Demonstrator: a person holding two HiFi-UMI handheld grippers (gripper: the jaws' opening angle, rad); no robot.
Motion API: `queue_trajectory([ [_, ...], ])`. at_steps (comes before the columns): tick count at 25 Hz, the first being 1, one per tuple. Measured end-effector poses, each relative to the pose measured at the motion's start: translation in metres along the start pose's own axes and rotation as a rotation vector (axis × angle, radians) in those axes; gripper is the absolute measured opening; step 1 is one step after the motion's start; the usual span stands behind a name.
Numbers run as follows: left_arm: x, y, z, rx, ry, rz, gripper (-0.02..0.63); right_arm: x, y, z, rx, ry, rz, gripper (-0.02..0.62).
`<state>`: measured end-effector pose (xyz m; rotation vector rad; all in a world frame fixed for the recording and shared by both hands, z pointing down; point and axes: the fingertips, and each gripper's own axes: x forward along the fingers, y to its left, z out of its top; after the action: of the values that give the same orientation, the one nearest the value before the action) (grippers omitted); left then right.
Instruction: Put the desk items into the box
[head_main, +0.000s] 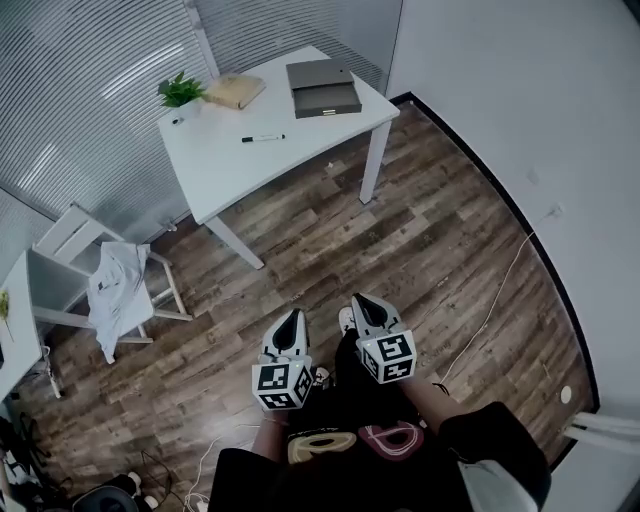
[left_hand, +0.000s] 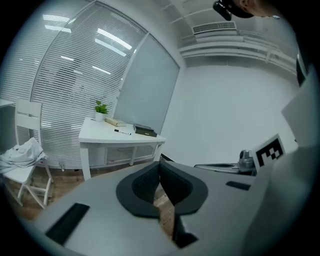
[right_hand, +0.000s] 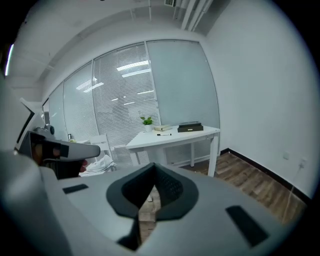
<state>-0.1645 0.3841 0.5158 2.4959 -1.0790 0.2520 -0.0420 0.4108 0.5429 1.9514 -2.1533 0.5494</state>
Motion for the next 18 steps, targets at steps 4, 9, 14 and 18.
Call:
queue_trajectory([
  [4, 0.036, 0.002, 0.013, -0.007, 0.000, 0.022, 0.017, 0.033, -0.023, 0.015, -0.009, 0.015, 0.049, 0.009],
  [9, 0.084, -0.001, 0.029, -0.002, 0.001, 0.028, 0.017, 0.071, -0.044, 0.037, -0.022, 0.026, 0.136, 0.009],
  [14, 0.118, -0.003, 0.045, -0.011, -0.007, 0.046, 0.017, 0.096, -0.065, 0.055, -0.043, 0.030, 0.166, 0.009],
  [18, 0.140, -0.001, 0.051, -0.022, -0.012, 0.073, 0.017, 0.111, -0.083, 0.063, -0.062, 0.038, 0.186, 0.009],
])
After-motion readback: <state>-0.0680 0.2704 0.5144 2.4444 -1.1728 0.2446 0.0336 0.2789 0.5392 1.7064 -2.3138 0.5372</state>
